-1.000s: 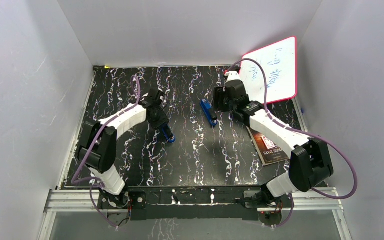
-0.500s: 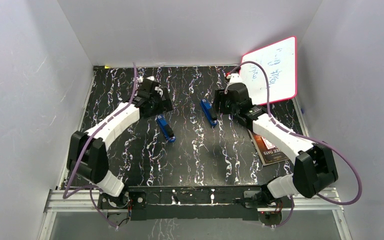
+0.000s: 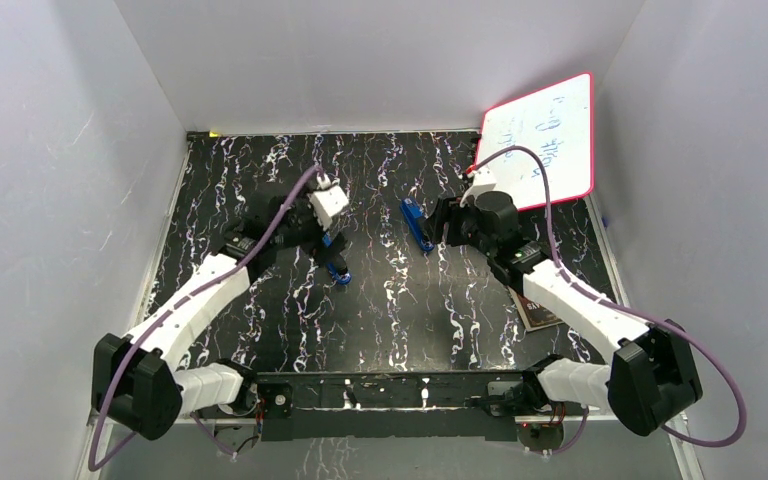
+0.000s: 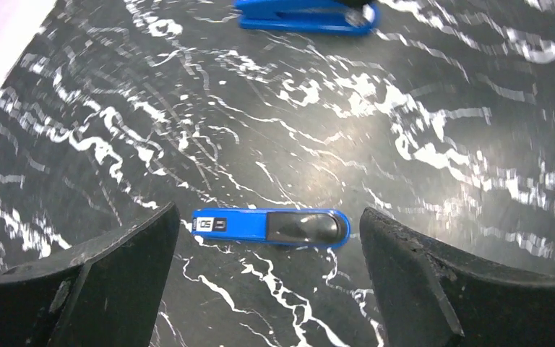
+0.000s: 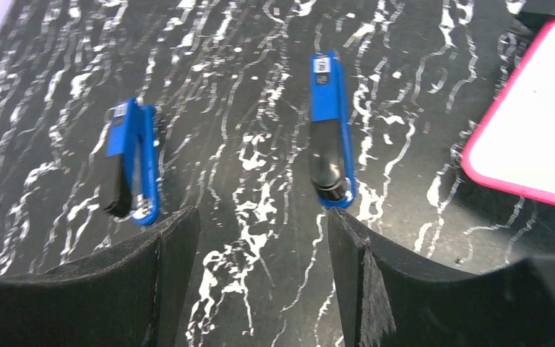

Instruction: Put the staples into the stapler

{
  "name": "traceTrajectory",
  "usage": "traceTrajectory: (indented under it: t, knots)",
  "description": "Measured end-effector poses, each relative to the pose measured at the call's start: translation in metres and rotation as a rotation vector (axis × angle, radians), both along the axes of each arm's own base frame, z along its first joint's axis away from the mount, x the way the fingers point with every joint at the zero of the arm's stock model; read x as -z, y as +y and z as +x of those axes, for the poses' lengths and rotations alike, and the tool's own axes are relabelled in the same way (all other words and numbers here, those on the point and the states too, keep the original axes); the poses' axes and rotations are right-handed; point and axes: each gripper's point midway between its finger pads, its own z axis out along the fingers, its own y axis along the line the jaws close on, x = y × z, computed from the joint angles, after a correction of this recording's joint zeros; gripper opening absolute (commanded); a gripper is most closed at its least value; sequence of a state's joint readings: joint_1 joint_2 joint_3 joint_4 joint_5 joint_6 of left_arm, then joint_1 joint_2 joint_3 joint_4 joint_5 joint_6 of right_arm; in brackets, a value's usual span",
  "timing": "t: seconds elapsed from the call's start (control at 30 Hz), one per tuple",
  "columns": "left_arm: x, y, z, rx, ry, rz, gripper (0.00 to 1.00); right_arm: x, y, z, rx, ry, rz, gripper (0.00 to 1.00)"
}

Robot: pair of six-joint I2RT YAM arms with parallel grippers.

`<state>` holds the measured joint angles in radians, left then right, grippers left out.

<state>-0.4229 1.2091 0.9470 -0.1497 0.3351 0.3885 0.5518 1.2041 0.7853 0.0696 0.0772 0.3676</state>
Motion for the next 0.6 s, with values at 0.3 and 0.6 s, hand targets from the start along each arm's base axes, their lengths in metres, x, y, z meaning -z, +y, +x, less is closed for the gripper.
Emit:
traceTrajectory:
  t: [0.3,0.6]
  knots:
    - [0.053,0.004,-0.022,0.388,-0.082,0.298,0.95,-0.011,0.016,-0.034,-0.187,-0.04,0.071,0.75]
    - [0.104,0.02,-0.038,0.564,0.02,0.468,0.92,-0.007,0.021,-0.042,-0.249,-0.028,0.06,0.75]
